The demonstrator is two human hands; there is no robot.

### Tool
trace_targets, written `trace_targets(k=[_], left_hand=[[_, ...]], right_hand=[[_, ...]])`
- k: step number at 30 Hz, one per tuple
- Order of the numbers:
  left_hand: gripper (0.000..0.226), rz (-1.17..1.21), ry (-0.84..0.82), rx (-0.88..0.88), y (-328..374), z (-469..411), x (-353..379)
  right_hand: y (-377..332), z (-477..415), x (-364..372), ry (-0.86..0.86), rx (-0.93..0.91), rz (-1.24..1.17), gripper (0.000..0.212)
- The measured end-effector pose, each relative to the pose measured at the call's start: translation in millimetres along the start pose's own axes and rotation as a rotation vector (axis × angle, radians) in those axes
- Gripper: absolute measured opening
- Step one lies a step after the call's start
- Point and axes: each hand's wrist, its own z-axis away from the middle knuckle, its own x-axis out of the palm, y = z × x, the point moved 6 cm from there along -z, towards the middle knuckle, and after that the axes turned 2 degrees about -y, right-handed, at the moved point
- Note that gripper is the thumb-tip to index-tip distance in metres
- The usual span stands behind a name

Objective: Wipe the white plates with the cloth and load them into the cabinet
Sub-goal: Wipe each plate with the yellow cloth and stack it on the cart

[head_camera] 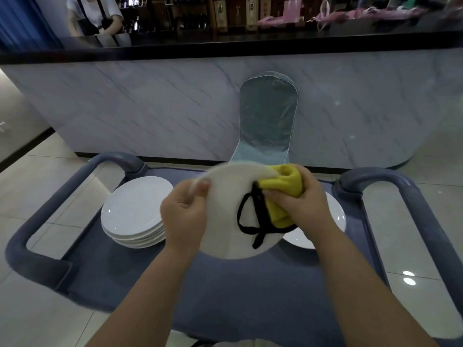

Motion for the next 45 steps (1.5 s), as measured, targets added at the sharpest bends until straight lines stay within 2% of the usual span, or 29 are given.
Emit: trace_targets(k=[2, 4, 7, 9, 11, 13, 14, 16, 17, 19, 22, 24, 26, 28, 30, 33, 36, 37, 39, 42, 43, 45], left_hand=[[0.039, 0.245, 0.184, -0.359, -26, 16, 0], [0.029, 0.323, 0.242, -0.507, -45, 39, 10], [0.021, 0.243, -0.005, -0.507, -63, 50, 23], [0.022, 0.160, -0.133, -0.387, -59, 37, 19], [0.034, -0.010, -0.201, -0.070, -29, 14, 14], [0.038, -0.261, -0.374, 0.296, 12, 4, 28], [0.036, -0.340, -0.481, 0.415, 29, 4, 38], [0.027, -0.374, -0.624, 0.465, 48, 3, 51], [0.022, -0.320, -0.632, 0.440, 53, 2, 51], [0.012, -0.194, -0.573, 0.413, 55, 0, 47], [0.001, -0.110, -0.410, 0.352, 50, 1, 35], [0.012, -0.037, -0.258, 0.155, 33, 0, 23], [0.014, 0.075, -0.092, -0.061, 9, 1, 8], [0.014, 0.139, 0.014, -0.178, -7, 6, -5], [0.013, 0.063, 0.004, -0.118, -7, 9, -10], [0.008, -0.085, -0.111, 0.108, 11, 8, -2], [0.013, -0.258, -0.295, 0.410, 40, 13, 20], [0.014, -0.275, -0.316, 0.455, 44, 14, 24], [0.013, -0.208, -0.239, 0.367, 44, 6, 15], [0.007, -0.075, -0.046, 0.187, 26, -5, -11], [0.007, -0.089, -0.046, 0.199, 24, -6, -13], [0.013, -0.193, -0.148, 0.313, 29, 1, -3]], right_hand=[[29, 15, 5, 0.070, 0.151, -0.219, 0.047], [53, 32, 13, 0.153, 0.237, -0.255, 0.041], [60, 36, -1, 0.245, 0.226, -0.141, 0.034], [46, 26, -22, 0.205, 0.117, -0.010, 0.034], [23, 16, -30, 0.073, 0.007, 0.202, 0.036], [-1, 9, -17, -0.121, -0.077, 0.421, 0.036], [-12, 6, -8, -0.212, -0.122, 0.492, 0.036], [-34, -2, 5, -0.329, -0.213, 0.556, 0.035], [-44, -6, 9, -0.356, -0.254, 0.573, 0.034], [-57, -10, 14, -0.387, -0.297, 0.589, 0.033], [-57, -16, 9, -0.390, -0.191, 0.519, 0.041], [-45, -14, -3, -0.294, -0.064, 0.352, 0.046], [-15, 0, -11, -0.140, 0.071, 0.078, 0.046], [19, 23, -2, -0.040, 0.196, -0.145, 0.041], [37, 36, 8, -0.009, 0.236, -0.135, 0.035], [20, 22, -4, 0.003, 0.081, 0.043, 0.040], [-19, 5, 8, -0.235, -0.116, 0.402, 0.043], [-25, 2, 14, -0.289, -0.169, 0.472, 0.042], [-26, -2, 13, -0.261, -0.163, 0.393, 0.042], [-3, 2, -3, -0.134, 0.013, 0.082, 0.044], [4, 6, -5, -0.134, 0.033, 0.102, 0.044], [11, 13, 1, -0.200, 0.025, 0.255, 0.042]])
